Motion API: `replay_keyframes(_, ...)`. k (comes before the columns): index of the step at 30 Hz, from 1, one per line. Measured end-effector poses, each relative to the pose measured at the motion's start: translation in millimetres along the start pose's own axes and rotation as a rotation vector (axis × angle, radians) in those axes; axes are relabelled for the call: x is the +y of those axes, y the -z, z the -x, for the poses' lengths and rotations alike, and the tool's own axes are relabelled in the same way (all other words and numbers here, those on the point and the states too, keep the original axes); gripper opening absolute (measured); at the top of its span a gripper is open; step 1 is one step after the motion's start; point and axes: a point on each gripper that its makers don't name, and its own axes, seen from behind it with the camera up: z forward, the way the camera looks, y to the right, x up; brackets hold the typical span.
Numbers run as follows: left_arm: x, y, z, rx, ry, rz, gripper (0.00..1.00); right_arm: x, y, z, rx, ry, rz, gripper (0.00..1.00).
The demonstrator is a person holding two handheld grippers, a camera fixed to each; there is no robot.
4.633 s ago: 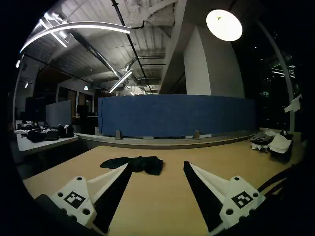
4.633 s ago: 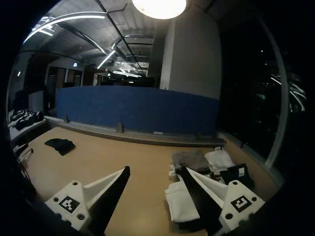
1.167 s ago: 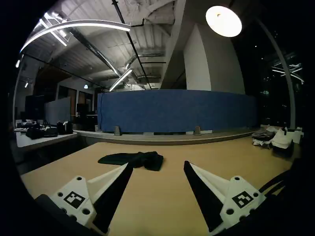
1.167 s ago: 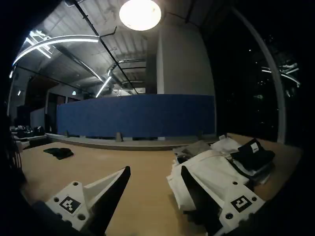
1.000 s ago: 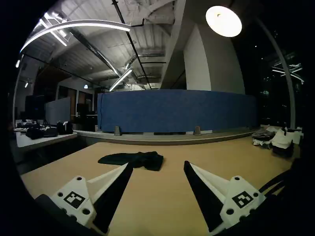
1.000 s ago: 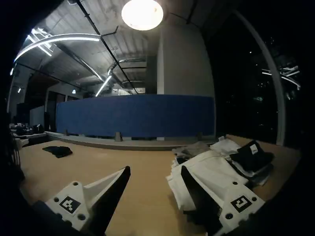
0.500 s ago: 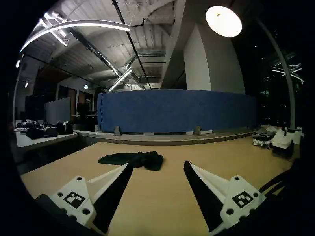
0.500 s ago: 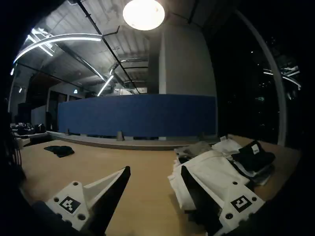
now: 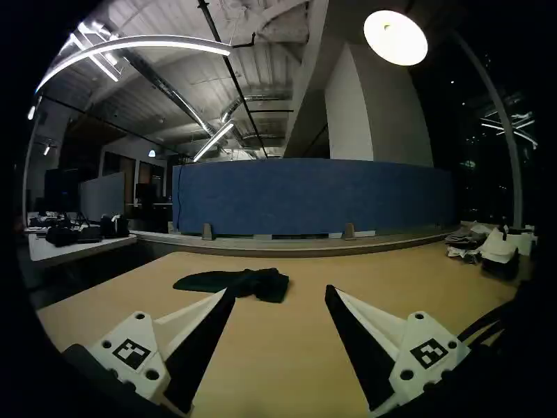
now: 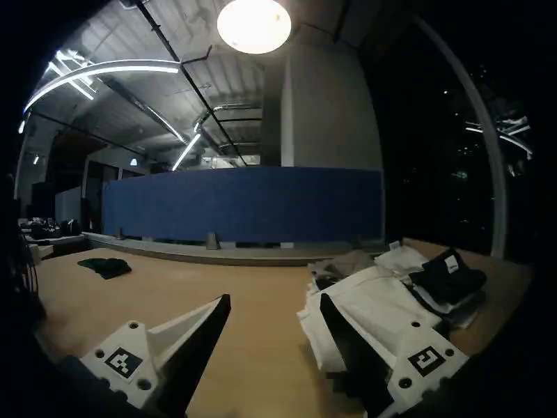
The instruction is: Fold towel
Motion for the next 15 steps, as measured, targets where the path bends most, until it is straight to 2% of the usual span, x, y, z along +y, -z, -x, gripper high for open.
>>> replay_keyframes(15, -1.0, -0.5, 0.2, 0.000, 0.000, 0.000, 0.96, 0.8, 0.7, 0.3, 0.000, 0.000, 0.000, 1.00)
